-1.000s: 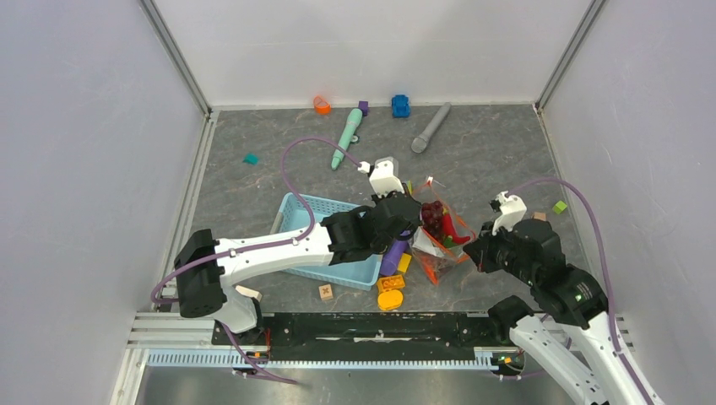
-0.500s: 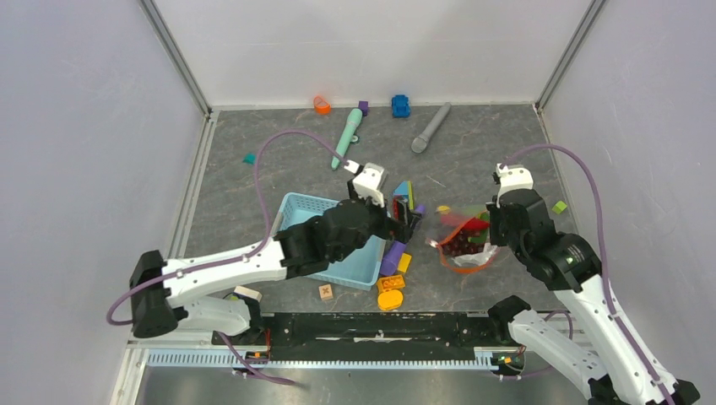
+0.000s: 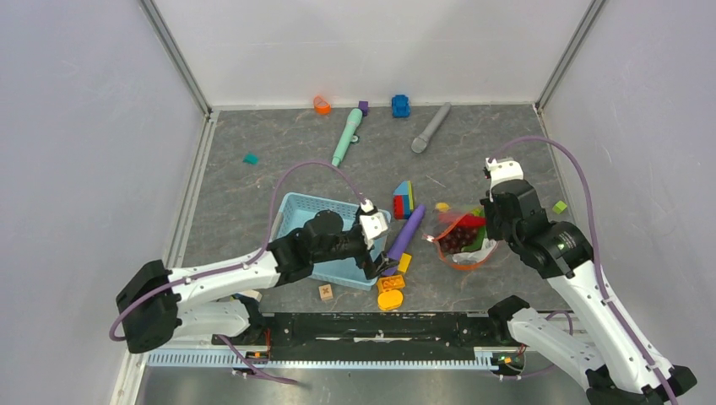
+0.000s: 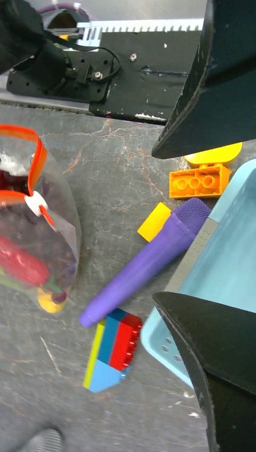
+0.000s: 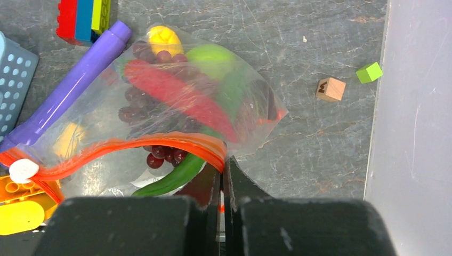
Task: Place the food in the zip-top bag and seal the zipper
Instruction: Adjust the zipper food storage bag at the center of the board.
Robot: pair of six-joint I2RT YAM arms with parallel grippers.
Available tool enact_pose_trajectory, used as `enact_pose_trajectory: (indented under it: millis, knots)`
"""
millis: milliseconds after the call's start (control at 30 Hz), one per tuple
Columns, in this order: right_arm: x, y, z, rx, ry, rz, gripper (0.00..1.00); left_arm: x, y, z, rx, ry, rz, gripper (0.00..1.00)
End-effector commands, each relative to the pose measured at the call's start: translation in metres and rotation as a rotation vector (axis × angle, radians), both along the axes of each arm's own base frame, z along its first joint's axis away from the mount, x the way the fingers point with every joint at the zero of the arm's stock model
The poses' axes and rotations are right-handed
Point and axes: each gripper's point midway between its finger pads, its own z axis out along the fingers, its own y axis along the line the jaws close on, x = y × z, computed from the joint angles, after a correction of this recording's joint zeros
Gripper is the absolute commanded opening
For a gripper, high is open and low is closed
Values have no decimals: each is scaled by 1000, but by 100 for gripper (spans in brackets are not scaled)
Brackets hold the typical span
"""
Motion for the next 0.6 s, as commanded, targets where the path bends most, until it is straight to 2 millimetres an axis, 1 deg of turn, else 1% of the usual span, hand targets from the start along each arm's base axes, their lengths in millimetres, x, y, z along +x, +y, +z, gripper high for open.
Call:
enact_pose_trajectory:
  millis: [0,67,167,267,333,433,567]
  knots:
    - [7,12,13,43,-53,57,0,-3,-27,17,-64,-219,-188,100]
    - [6,15,11,53,-53,73,0,-1,-36,15,-75,-258,-216,100]
    - [6,17,11,63,-55,89,0,8,-52,18,-90,-256,-220,99]
    - [5,17,10,61,-53,94,0,4,-67,18,-100,-230,-277,96]
    - [5,18,9,57,-55,105,0,1,-74,11,-92,-219,-317,95]
    - [4,20,9,66,-63,124,0,5,-84,9,-90,-213,-327,90]
    - [2,24,9,77,-62,147,0,11,-94,6,-85,-216,-333,80]
